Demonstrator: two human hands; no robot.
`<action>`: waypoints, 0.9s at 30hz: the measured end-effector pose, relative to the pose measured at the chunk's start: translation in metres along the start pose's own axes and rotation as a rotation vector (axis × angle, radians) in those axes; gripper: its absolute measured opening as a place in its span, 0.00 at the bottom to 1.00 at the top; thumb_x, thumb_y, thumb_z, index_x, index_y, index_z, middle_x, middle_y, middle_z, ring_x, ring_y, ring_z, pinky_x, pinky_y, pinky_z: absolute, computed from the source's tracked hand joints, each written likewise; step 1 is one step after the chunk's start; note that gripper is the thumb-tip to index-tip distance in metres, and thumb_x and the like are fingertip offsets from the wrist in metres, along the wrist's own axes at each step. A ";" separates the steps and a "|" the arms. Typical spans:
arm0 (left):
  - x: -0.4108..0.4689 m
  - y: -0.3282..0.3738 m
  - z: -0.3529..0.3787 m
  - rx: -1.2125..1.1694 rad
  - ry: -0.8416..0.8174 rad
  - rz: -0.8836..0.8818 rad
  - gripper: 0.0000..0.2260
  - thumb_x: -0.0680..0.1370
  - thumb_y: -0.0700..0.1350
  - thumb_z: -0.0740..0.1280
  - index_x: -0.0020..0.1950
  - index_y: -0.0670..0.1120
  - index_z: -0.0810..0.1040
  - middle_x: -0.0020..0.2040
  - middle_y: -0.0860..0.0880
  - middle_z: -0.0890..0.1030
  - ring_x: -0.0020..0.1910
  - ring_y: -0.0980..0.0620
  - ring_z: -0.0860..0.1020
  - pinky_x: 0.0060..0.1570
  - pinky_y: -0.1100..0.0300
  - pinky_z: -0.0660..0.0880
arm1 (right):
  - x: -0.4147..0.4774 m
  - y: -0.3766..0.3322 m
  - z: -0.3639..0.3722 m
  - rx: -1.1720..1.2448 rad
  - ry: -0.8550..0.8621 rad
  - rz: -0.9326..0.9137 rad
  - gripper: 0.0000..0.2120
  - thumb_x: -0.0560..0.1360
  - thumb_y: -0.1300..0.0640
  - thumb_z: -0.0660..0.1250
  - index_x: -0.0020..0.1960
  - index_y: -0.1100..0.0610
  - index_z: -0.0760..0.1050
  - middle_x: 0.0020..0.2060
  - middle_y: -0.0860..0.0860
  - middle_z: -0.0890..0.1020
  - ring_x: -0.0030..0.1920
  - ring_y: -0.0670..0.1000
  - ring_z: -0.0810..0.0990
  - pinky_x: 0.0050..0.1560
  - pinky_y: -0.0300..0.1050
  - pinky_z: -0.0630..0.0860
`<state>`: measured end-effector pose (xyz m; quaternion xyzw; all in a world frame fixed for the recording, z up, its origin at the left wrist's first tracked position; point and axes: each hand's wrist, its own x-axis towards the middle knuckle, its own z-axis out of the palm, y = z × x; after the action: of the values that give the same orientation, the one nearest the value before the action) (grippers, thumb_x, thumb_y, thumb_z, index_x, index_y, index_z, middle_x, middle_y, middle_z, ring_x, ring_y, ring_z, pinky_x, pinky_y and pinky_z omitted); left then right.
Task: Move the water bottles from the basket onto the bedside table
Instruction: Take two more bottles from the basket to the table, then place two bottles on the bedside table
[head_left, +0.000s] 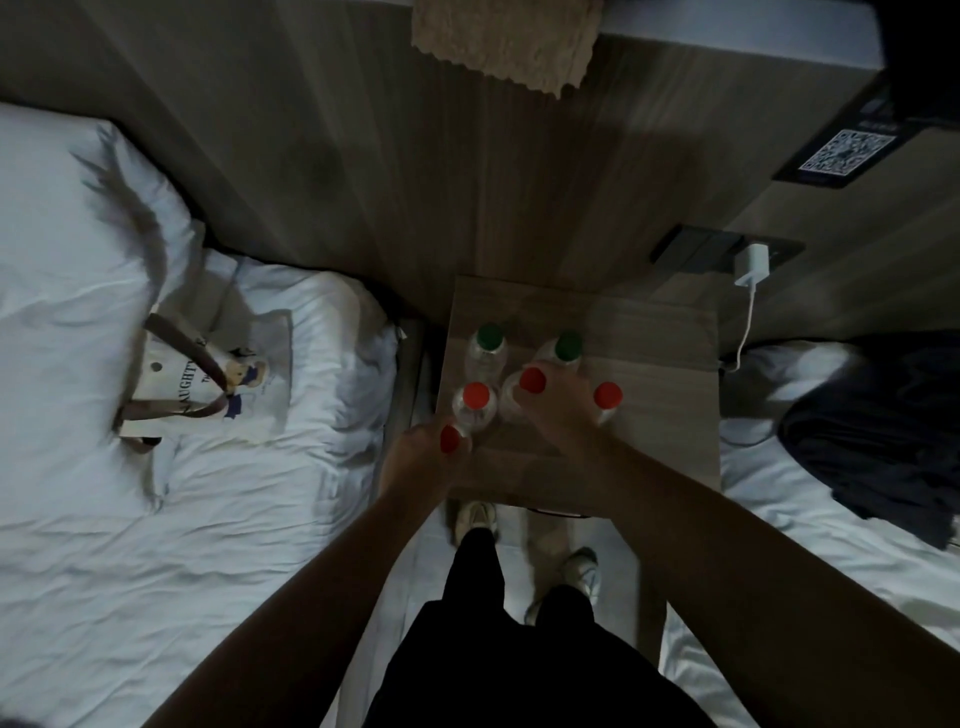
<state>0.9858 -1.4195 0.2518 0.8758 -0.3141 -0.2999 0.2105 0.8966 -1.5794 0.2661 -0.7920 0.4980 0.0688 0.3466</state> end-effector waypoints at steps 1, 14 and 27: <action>0.000 -0.001 0.000 -0.006 0.012 -0.003 0.07 0.76 0.48 0.64 0.50 0.48 0.78 0.38 0.50 0.80 0.36 0.52 0.76 0.33 0.63 0.66 | 0.000 0.001 0.000 0.009 -0.003 0.000 0.11 0.76 0.52 0.64 0.55 0.55 0.77 0.49 0.53 0.81 0.48 0.52 0.77 0.46 0.41 0.67; -0.026 -0.006 0.018 -0.221 0.085 -0.236 0.32 0.71 0.55 0.69 0.71 0.51 0.59 0.59 0.43 0.79 0.56 0.42 0.79 0.49 0.55 0.73 | -0.028 0.018 -0.001 0.213 -0.106 -0.021 0.26 0.77 0.49 0.63 0.71 0.55 0.61 0.52 0.56 0.79 0.49 0.55 0.80 0.47 0.47 0.75; -0.169 0.006 0.104 -0.206 0.117 -0.439 0.34 0.71 0.55 0.69 0.72 0.42 0.64 0.69 0.41 0.70 0.67 0.43 0.70 0.64 0.52 0.67 | -0.113 0.144 -0.037 0.027 -0.437 -0.237 0.30 0.76 0.56 0.66 0.74 0.55 0.59 0.71 0.55 0.67 0.70 0.55 0.66 0.70 0.49 0.66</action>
<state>0.8099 -1.3287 0.2458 0.9129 -0.0716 -0.3175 0.2463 0.7115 -1.5563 0.2754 -0.8064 0.3157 0.1904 0.4624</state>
